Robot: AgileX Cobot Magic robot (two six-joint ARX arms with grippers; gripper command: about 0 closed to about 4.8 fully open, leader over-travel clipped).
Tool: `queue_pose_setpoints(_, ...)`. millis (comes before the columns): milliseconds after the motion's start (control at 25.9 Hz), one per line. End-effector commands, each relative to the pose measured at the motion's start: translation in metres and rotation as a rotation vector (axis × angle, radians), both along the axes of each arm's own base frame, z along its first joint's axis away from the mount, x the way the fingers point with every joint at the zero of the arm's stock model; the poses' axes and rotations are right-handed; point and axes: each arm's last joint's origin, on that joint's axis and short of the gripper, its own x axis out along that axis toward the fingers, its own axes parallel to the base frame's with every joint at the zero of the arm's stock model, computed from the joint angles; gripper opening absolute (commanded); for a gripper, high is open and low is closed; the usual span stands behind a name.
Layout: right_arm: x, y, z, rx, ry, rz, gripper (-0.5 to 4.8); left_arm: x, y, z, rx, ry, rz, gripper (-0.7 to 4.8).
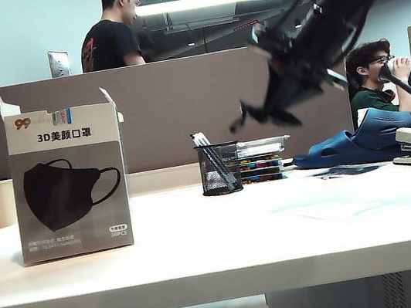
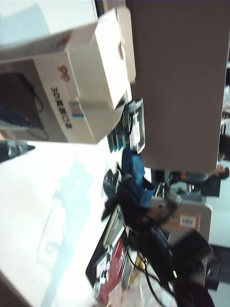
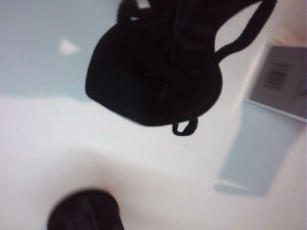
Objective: Put the mask into the mask box.
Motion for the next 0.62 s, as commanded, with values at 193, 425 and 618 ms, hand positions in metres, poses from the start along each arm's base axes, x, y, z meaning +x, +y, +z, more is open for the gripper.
queue_pose_setpoints(193, -0.015, 0.002, 0.047, 0.132, -0.168, 0.112, -0.08, -0.003, 0.001, 0.013, -0.003, -0.061, 0.039, 0.84)
queue_pose_setpoints(425, -0.025, 0.019, 0.066, 0.177, -0.277, 0.183, -0.08, 0.003, 0.001, 0.023, -0.003, -0.022, 0.043, 0.85)
queue_pose_setpoints(618, -0.033, 0.051, 0.080, 0.267, -0.395, 0.280, -0.08, 0.017, 0.003, 0.035, 0.021, 0.018, 0.080, 0.85)
